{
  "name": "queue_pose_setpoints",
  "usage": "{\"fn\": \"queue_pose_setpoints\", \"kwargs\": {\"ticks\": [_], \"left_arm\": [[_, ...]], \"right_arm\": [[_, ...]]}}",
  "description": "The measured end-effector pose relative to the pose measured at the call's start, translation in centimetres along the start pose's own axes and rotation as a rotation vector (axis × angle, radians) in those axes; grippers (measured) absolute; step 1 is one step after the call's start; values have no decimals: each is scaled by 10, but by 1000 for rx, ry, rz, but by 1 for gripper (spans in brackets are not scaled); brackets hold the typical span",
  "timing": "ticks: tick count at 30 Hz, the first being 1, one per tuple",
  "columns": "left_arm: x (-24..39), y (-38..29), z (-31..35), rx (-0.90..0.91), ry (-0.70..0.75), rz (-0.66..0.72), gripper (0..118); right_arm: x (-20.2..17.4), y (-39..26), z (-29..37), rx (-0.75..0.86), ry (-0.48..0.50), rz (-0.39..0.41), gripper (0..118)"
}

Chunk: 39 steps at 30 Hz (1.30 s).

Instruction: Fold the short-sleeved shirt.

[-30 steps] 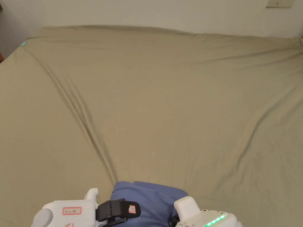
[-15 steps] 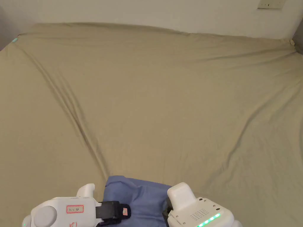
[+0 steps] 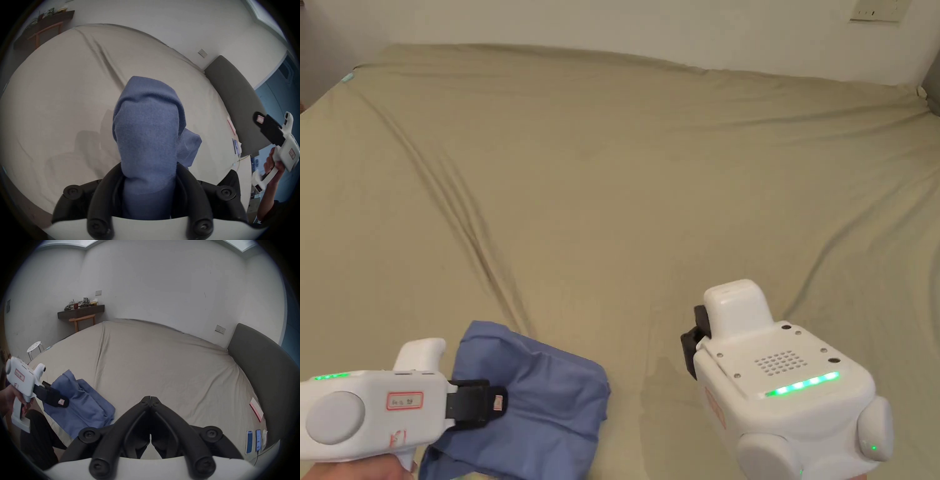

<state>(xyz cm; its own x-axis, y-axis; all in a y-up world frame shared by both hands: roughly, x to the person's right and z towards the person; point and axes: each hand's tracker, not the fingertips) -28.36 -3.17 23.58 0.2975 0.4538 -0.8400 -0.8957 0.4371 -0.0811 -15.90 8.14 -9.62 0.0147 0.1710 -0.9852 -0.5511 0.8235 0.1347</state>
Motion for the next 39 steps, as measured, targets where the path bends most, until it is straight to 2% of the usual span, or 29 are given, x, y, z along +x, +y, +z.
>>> {"fn": "queue_pose_setpoints", "kwargs": {"ticks": [5,8,12,17,20,25,29,35,36,37,39], "left_arm": [[-48,10,18,17,177,-58,30],[-69,16,33,33,282,-63,30],[-110,21,51,32,364,-48,30],[-156,32,73,45,542,-54,30],[-187,35,82,47,567,-34,29],[-217,52,96,57,753,-105,29],[-254,67,100,52,846,-146,29],[-313,71,98,48,946,-70,29],[-321,70,97,36,930,-44,30],[-327,68,96,52,927,-24,41],[-318,70,96,51,1066,-27,55]], "right_arm": [[-14,11,8,49,-7,18,0],[-28,17,12,78,-54,50,0],[-37,23,8,76,-35,23,0],[-50,22,-5,62,-51,48,0],[-50,20,-12,43,-40,20,0],[-52,19,-25,22,-46,28,0],[-55,18,-34,-3,-43,35,0],[-56,17,-46,-27,-56,43,0],[-57,17,-46,-31,-62,44,0],[-57,17,-47,-32,-67,45,0],[-54,17,-49,-36,-81,48,0]]}}
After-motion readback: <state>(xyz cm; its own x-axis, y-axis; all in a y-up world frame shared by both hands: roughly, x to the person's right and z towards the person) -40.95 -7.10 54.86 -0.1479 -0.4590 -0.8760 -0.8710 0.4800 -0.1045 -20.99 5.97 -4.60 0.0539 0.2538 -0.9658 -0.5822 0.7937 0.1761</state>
